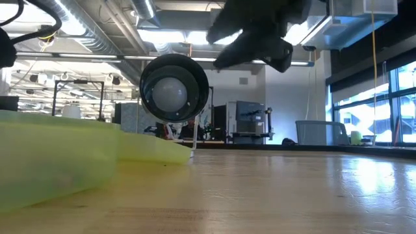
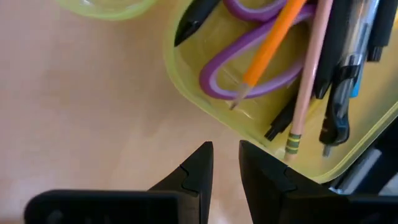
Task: Pick & place school supplies into a supply box
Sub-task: Close the supply box
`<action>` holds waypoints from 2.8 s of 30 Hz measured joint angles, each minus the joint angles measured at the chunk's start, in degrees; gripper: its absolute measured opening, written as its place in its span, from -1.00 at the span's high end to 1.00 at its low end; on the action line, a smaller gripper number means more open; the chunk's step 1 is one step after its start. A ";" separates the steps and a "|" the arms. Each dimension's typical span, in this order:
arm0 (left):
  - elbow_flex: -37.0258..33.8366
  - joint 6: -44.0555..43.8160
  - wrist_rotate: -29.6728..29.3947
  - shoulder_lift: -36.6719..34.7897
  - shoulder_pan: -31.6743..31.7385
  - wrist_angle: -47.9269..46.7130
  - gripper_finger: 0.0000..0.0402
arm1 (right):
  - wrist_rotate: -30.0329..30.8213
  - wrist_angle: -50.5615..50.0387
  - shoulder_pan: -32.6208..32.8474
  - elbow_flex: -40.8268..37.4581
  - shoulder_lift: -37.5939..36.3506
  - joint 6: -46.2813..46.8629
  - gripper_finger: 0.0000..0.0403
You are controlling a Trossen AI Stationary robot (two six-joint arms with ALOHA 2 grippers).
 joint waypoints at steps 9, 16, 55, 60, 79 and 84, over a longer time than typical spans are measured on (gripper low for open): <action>0.00 -0.45 -0.30 6.88 -0.26 12.72 0.64 | 0.04 -5.62 -0.02 0.00 0.00 -8.02 0.20; 0.00 -1.13 -1.00 8.73 -0.24 13.79 0.64 | 2.40 -8.31 -0.74 0.00 2.72 -15.16 0.20; 0.00 -1.31 -3.22 8.72 -0.24 13.90 0.64 | 1.90 -3.26 -4.26 0.02 9.50 -17.86 -0.83; 0.00 -1.31 -3.21 8.71 -0.24 13.90 0.64 | 3.04 1.24 -4.32 0.02 13.76 -17.24 -0.83; 0.00 -1.06 -2.75 8.71 -0.22 13.88 0.64 | 6.11 32.88 -4.58 -14.42 17.50 -22.47 -0.83; 0.00 -0.78 -2.70 8.71 -0.22 13.88 0.64 | 4.52 36.57 -5.75 -15.82 17.53 -21.62 -0.83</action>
